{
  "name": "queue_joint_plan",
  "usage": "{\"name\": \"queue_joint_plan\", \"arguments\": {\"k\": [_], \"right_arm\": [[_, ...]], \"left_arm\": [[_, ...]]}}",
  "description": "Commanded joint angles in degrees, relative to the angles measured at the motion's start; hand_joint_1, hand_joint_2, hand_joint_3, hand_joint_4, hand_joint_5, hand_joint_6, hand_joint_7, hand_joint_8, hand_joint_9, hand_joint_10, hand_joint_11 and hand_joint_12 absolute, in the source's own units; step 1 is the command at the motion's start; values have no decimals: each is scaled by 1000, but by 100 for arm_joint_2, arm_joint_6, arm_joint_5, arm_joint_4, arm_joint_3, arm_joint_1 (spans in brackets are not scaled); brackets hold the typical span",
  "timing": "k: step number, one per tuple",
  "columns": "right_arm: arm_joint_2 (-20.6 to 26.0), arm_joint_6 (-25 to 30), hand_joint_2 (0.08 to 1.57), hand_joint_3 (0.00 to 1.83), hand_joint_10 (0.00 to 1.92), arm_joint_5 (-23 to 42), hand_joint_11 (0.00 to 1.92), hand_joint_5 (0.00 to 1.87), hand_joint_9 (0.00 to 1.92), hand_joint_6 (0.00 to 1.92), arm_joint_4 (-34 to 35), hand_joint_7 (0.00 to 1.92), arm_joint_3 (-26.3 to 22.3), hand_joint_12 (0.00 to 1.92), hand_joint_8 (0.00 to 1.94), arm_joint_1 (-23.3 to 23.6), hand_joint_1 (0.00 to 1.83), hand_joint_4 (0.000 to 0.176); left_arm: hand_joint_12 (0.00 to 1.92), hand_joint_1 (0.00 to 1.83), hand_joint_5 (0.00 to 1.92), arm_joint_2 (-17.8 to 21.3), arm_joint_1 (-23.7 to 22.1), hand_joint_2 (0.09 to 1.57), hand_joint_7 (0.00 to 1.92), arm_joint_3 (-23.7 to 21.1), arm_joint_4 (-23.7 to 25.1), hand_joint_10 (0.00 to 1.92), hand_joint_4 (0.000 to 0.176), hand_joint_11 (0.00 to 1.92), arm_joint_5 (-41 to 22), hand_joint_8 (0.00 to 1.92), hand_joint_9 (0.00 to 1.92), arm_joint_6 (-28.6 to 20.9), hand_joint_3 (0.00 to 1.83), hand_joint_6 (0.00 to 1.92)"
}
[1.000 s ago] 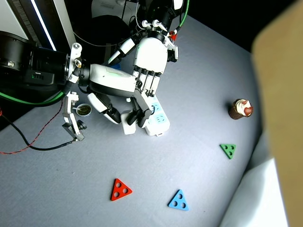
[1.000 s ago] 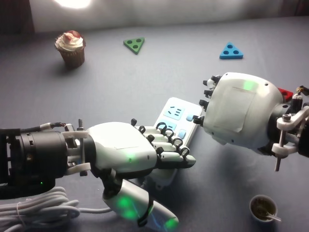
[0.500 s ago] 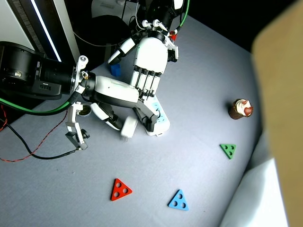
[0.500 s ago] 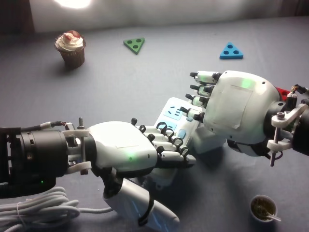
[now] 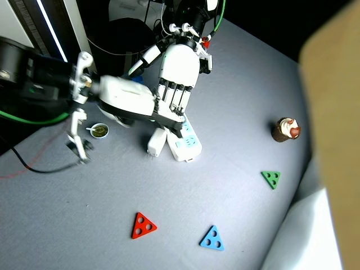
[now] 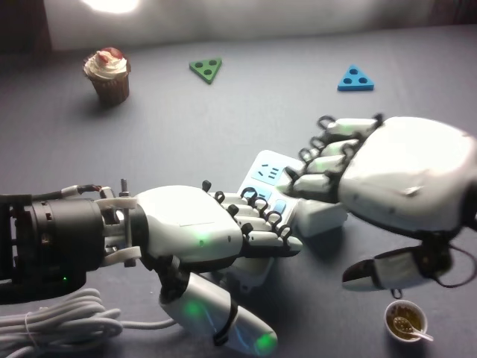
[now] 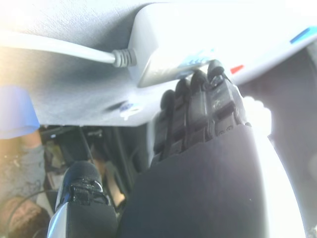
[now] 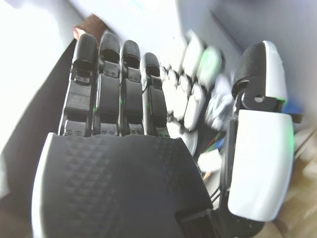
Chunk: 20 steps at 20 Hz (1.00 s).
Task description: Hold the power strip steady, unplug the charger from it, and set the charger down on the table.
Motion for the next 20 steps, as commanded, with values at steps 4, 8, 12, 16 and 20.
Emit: {"name": "queue_joint_plan", "arguments": {"k": [4,8,12,16,20], "right_arm": [[830,204,894,0,0,-350,95,320,359,0,-129,374,-761,619,0,88,703,0],[1688,298,870,0,1,-22,70,279,323,0,-129,316,-1272,613,0,142,604,0],[2435,603,871,0,4,739,73,266,327,0,-137,316,-1377,622,1,347,604,0],[2995,773,882,2,7,732,73,254,341,0,-226,331,-1587,624,5,379,565,0],[3052,792,896,5,0,734,52,231,301,0,-241,302,-1604,607,0,411,510,0]], "left_arm": [[10,0,113,77,-113,1046,124,-7,-98,3,0,79,-294,3,112,-36,0,5],[15,0,122,160,-285,1041,131,-23,-98,2,0,91,-303,5,107,-68,0,7],[22,0,131,339,-600,1037,130,-111,-97,7,0,109,-291,3,115,-117,0,7],[12,0,110,511,-997,1032,104,-221,-97,2,0,88,-309,0,97,-209,0,1],[8,0,123,667,-1258,1044,124,-293,-97,7,0,81,-315,7,114,-314,2,5]]}}
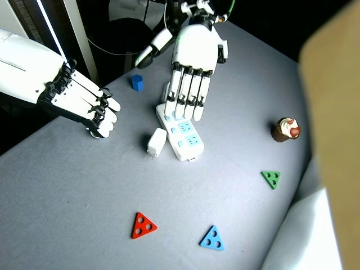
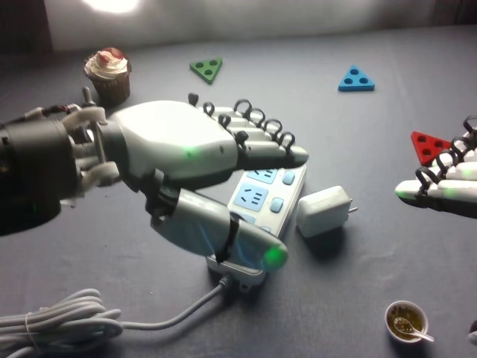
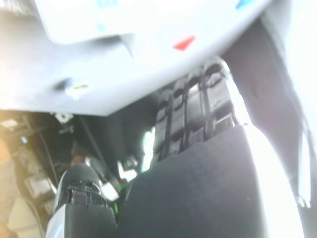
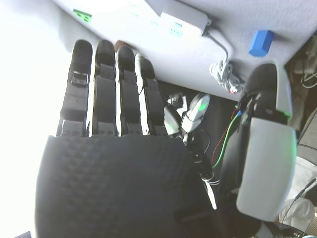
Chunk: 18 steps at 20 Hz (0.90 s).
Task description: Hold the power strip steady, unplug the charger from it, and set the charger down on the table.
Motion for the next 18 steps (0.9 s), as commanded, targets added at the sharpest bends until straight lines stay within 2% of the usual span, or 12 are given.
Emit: {"name": "queue_joint_plan", "arguments": {"k": [1,4,6,10,18], "right_arm": [[45,31,908,10,0,-524,54,225,298,0,-77,296,-6,602,0,83,453,0],[5,33,923,0,0,-364,168,209,306,0,-77,301,29,426,0,165,360,0],[4,25,926,0,2,-357,218,229,346,0,-129,333,31,395,0,181,352,0],[-20,-30,987,18,0,-359,170,213,317,0,-181,304,63,362,0,194,293,0],[-48,-168,1014,5,2,-357,187,262,360,3,-185,364,-7,353,4,209,404,0]], "left_arm": [[7,0,121,33,-130,1043,122,-22,-112,5,0,77,-481,5,111,-23,2,3],[2,0,119,123,-260,1047,115,-82,-112,2,0,66,-432,1,105,-94,3,2],[8,0,125,169,-286,1053,130,-126,-112,9,0,80,-452,7,123,-118,5,4],[9,0,130,202,-413,1056,139,-107,-112,7,0,82,-515,7,125,-196,3,5],[18,0,161,200,-731,1062,175,-46,-97,11,0,106,-395,14,153,-208,3,11]]}}
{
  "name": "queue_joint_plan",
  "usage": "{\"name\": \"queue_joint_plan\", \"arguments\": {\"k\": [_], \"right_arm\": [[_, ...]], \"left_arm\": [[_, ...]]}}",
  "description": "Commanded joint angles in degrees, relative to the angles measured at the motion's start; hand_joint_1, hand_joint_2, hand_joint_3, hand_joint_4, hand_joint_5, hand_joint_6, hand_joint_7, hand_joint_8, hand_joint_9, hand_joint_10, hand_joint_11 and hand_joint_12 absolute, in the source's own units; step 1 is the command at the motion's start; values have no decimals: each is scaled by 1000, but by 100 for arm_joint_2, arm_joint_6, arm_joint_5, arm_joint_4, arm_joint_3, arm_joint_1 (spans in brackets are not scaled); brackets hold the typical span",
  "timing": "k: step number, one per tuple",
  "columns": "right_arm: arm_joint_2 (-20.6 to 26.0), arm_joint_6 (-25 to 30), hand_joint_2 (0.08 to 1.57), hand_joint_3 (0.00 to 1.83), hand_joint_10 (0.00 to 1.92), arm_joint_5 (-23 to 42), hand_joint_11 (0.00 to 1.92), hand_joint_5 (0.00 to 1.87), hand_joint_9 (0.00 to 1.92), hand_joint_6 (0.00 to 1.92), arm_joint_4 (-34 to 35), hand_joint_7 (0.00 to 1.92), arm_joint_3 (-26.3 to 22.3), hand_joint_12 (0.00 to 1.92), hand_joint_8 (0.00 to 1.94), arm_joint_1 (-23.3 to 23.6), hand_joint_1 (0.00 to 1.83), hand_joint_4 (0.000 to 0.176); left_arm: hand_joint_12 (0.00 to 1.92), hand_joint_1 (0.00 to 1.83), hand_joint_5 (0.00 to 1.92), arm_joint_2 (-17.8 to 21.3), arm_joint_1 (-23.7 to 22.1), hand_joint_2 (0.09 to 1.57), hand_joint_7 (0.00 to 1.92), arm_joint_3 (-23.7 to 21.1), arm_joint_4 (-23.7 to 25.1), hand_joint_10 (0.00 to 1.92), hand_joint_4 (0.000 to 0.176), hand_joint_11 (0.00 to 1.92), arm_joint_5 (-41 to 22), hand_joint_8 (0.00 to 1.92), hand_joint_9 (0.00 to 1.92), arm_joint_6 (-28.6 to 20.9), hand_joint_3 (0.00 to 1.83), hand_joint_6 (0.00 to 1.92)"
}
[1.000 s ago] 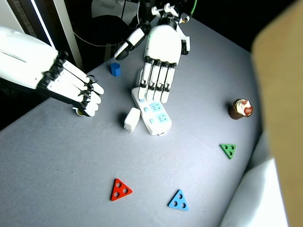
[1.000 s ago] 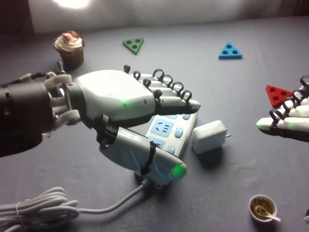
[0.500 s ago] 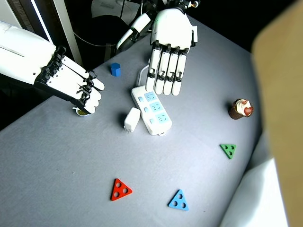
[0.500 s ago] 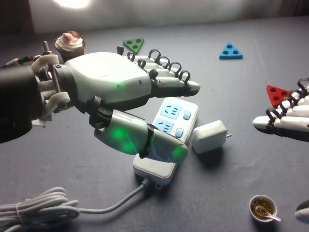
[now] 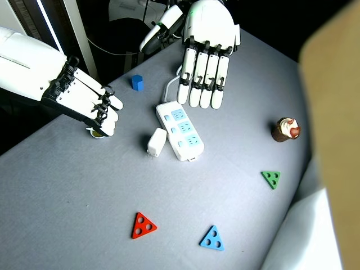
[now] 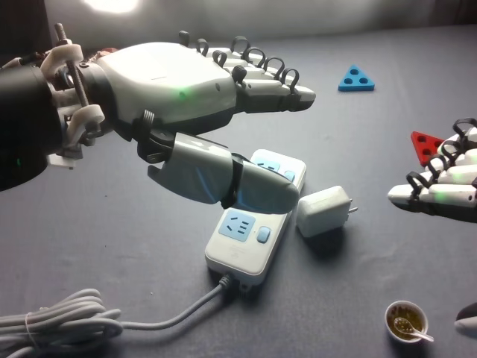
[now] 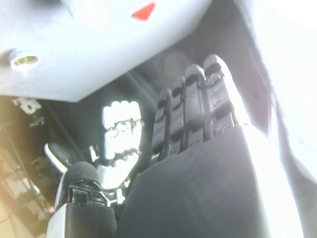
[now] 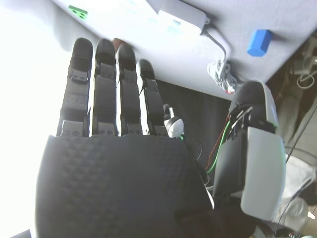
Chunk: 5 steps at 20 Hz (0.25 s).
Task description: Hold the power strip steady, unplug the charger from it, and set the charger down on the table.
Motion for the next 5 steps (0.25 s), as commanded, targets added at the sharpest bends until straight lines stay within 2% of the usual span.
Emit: {"name": "queue_joint_plan", "arguments": {"k": [1,3,5], "right_arm": [[31,-9,1026,9,0,-521,178,257,339,1,-100,340,-17,351,0,94,384,0],[26,-9,1047,12,0,-521,135,204,284,0,-100,276,-31,339,0,94,349,0],[24,-32,1028,0,13,-522,164,229,322,9,-100,301,-39,359,9,94,437,0]], "left_arm": [[14,0,164,11,-95,1061,177,20,-110,6,0,98,-463,14,143,-32,2,11],[11,0,169,11,-92,1063,173,14,-104,0,0,90,-472,10,132,-33,3,11],[12,0,184,23,-71,1074,177,0,-103,2,0,94,-478,9,136,-52,7,14]]}}
